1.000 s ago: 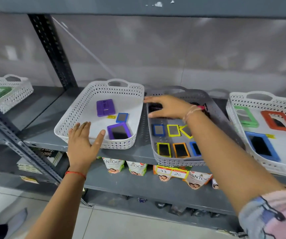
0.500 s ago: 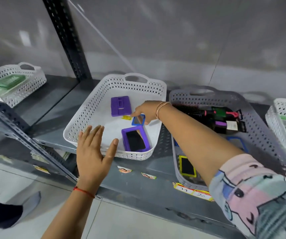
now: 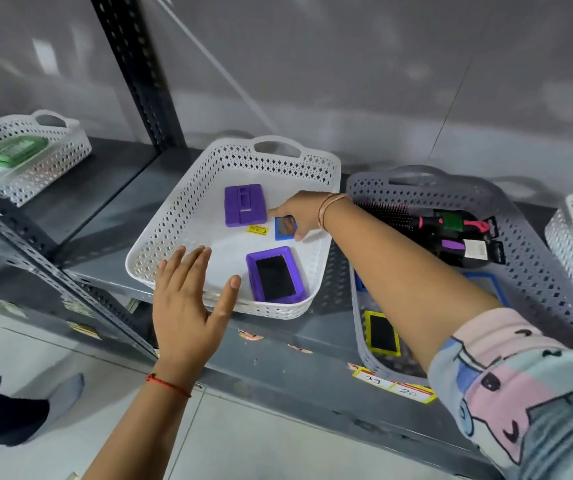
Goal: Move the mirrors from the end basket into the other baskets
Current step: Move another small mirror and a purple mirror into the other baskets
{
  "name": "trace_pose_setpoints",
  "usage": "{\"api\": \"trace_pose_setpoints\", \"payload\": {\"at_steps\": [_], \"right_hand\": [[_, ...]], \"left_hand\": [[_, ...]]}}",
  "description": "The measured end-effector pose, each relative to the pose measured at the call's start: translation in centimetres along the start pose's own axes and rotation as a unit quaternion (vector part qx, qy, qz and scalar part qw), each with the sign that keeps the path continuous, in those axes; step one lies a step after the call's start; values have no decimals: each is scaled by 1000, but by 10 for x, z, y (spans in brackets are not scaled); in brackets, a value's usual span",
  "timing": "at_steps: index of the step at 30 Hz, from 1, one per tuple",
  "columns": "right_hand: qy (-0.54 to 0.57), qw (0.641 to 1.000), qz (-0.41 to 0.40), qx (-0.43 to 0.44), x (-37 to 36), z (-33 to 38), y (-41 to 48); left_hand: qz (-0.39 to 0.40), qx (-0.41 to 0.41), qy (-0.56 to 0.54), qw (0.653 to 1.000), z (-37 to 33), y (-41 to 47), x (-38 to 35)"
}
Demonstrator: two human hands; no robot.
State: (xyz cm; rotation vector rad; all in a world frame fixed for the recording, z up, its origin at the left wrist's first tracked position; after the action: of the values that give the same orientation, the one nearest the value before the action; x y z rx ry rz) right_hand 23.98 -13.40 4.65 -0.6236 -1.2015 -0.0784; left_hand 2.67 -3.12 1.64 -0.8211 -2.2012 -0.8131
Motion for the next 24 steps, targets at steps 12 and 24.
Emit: {"api": "trace_pose_setpoints", "payload": {"at_steps": [12,24], "right_hand": [[106,964,-242,-1,-2,-2,-20],[205,891,-405,-28,-27,-10,-180]], "left_hand": [[52,-8,56,997,1,1,5],[37,-50,99,993,-17,-14,-1]]}}
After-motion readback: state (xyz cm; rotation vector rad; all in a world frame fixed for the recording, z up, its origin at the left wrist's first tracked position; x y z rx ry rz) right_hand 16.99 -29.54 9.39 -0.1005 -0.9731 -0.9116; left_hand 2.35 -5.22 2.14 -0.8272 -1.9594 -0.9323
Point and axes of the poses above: each hand's wrist, its own y-axis towards the middle knuckle, its own x-axis out of the back of the hand, z = x × y, the point moved 2 cm from there along y, towards the middle knuckle, and after that the axes turned 13 degrees about x, right-handed, at the moved point
